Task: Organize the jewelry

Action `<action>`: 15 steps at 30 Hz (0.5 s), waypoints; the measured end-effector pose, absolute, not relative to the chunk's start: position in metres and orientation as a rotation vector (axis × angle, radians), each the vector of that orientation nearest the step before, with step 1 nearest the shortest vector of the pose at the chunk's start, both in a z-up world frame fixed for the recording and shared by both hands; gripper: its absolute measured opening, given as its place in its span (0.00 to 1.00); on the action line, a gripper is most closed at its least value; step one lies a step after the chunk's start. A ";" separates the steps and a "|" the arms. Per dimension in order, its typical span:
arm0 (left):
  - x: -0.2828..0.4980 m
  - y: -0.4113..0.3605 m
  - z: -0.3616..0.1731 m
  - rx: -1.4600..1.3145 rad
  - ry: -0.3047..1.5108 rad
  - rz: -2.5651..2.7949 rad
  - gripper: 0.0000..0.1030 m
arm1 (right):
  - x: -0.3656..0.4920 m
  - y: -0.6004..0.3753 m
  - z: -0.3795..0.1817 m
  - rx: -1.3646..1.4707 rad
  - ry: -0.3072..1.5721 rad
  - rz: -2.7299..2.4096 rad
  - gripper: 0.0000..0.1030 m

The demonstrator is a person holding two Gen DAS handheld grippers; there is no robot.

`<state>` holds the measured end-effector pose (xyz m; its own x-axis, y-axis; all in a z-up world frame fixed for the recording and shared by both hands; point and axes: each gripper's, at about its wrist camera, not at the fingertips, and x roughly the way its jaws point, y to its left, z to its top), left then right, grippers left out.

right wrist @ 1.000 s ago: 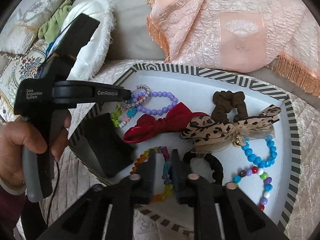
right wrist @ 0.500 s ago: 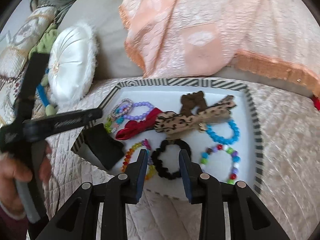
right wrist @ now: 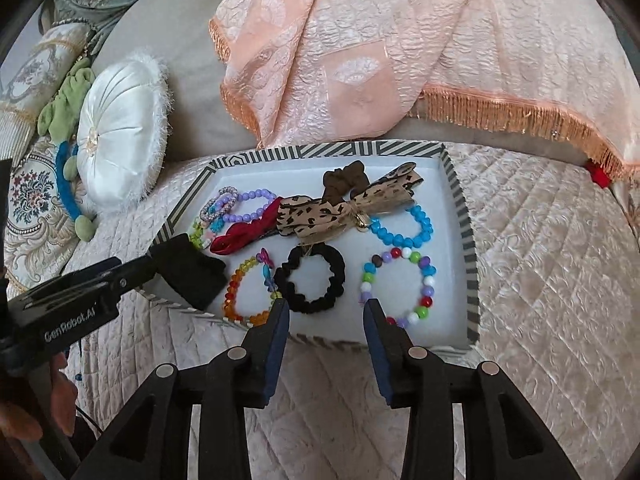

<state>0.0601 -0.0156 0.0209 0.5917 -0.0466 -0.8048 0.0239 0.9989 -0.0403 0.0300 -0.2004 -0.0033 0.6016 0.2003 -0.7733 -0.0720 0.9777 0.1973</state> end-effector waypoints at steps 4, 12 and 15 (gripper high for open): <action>0.051 -0.018 0.026 -0.019 0.925 -0.044 0.51 | 0.024 -0.203 0.004 0.155 0.896 0.148 0.39; 0.035 -0.023 0.049 -0.011 0.859 -0.036 0.51 | 0.014 -0.204 0.027 0.154 0.843 0.120 0.51; 0.030 -0.025 0.059 -0.007 0.832 -0.033 0.51 | 0.010 -0.202 0.037 0.140 0.823 0.114 0.53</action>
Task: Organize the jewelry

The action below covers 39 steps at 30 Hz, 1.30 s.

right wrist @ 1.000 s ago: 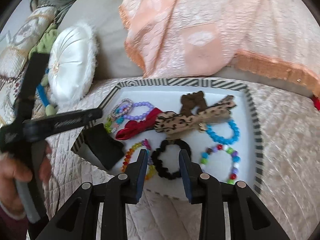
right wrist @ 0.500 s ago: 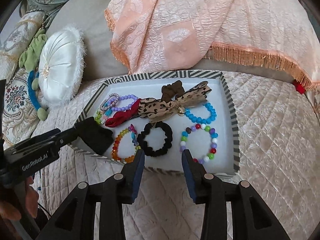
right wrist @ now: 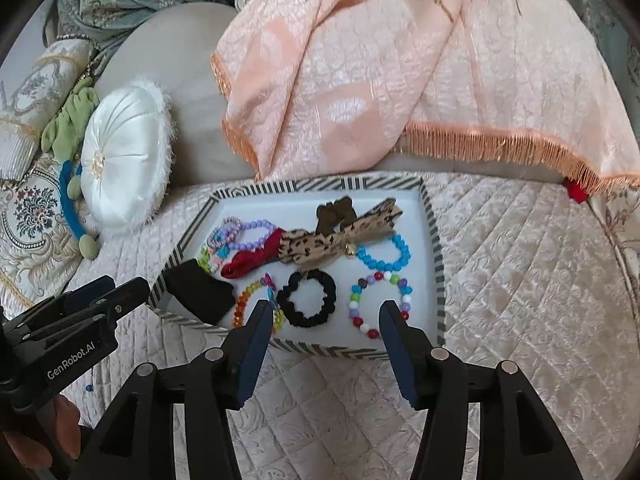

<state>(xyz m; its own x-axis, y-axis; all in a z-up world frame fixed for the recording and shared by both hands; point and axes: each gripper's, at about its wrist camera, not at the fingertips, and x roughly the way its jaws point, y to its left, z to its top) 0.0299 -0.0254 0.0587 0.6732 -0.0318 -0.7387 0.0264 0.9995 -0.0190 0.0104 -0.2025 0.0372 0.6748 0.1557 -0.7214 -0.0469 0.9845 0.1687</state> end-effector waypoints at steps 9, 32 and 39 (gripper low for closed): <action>0.020 -0.031 0.076 0.004 0.786 -0.030 0.51 | 0.004 -0.200 0.057 0.115 0.785 0.108 0.56; 0.015 -0.033 0.081 0.012 0.771 -0.009 0.51 | 0.004 -0.204 0.058 0.119 0.787 0.109 0.58; 0.018 -0.032 0.076 0.011 0.778 -0.001 0.51 | 0.007 -0.202 0.052 0.119 0.802 0.116 0.59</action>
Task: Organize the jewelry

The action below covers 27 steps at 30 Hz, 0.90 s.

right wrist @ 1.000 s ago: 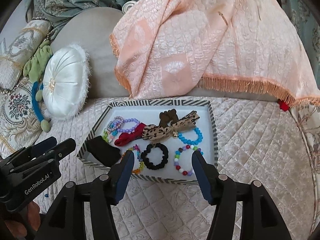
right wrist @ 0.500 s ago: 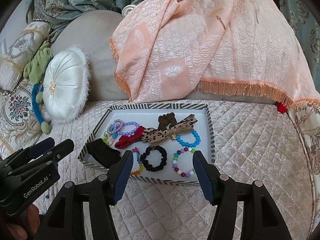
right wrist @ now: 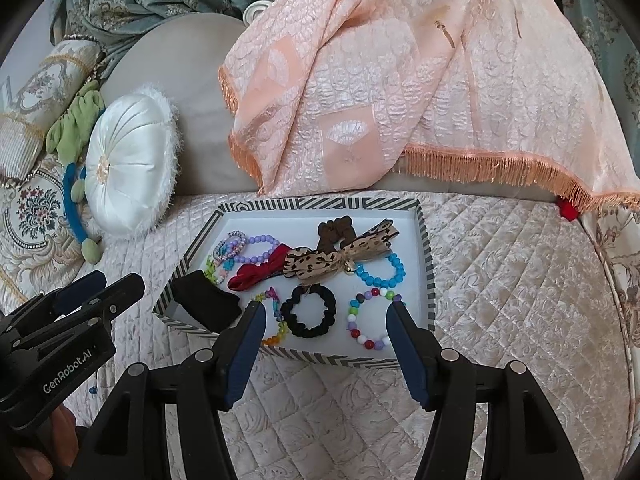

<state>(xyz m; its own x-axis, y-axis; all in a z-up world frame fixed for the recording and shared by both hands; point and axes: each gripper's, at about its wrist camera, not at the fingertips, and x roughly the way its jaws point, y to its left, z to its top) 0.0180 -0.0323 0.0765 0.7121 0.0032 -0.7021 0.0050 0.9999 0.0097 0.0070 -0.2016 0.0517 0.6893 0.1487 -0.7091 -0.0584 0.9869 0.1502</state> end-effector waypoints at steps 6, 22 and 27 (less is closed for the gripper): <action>0.019 -0.033 0.075 0.014 0.778 0.003 0.51 | 0.008 -0.201 0.050 0.116 0.806 0.119 0.59; 0.020 -0.036 0.070 0.031 0.781 0.003 0.51 | 0.010 -0.202 0.046 0.126 0.817 0.121 0.59; 0.021 -0.037 0.067 0.037 0.789 0.002 0.51 | 0.010 -0.202 0.044 0.124 0.821 0.122 0.60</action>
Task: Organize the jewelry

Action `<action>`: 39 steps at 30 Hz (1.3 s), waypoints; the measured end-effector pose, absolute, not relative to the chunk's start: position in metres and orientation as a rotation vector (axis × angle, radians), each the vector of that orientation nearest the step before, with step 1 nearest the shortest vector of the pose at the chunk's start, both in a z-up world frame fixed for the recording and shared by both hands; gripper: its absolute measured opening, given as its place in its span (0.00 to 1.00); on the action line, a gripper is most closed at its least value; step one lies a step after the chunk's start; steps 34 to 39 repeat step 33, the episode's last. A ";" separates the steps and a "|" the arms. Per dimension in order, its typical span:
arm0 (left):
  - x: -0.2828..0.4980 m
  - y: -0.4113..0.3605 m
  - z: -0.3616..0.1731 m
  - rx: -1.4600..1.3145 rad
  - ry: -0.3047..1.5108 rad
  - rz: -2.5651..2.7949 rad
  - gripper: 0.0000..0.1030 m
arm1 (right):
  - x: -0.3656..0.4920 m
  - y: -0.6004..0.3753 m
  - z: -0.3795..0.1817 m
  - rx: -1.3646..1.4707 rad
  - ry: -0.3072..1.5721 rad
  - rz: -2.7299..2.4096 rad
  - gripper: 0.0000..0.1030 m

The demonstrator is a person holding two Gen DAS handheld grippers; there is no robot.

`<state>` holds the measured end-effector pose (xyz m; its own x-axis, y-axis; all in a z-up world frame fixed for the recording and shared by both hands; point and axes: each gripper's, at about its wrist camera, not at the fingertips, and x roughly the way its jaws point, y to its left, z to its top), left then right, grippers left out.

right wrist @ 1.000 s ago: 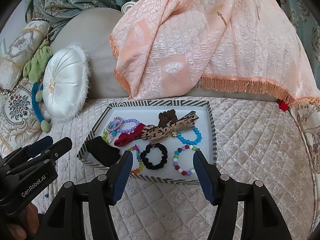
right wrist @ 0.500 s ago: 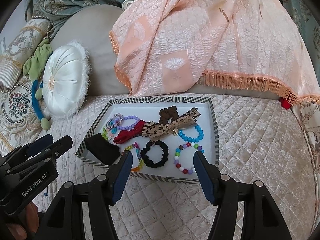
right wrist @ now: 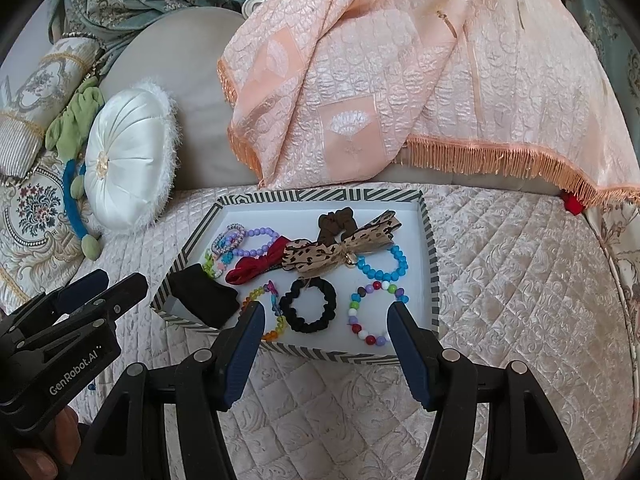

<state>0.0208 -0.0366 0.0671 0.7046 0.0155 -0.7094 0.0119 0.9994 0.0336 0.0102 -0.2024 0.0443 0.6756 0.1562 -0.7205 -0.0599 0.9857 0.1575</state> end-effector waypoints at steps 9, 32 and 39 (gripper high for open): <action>0.024 -0.040 0.064 0.045 0.797 0.002 0.51 | 0.011 -0.203 0.042 0.124 0.826 0.123 0.60; 0.034 -0.046 0.051 0.048 0.817 -0.013 0.51 | 0.020 -0.212 0.028 0.126 0.849 0.131 0.60; 0.034 -0.046 0.050 0.048 0.820 -0.015 0.51 | 0.020 -0.215 0.027 0.126 0.848 0.130 0.60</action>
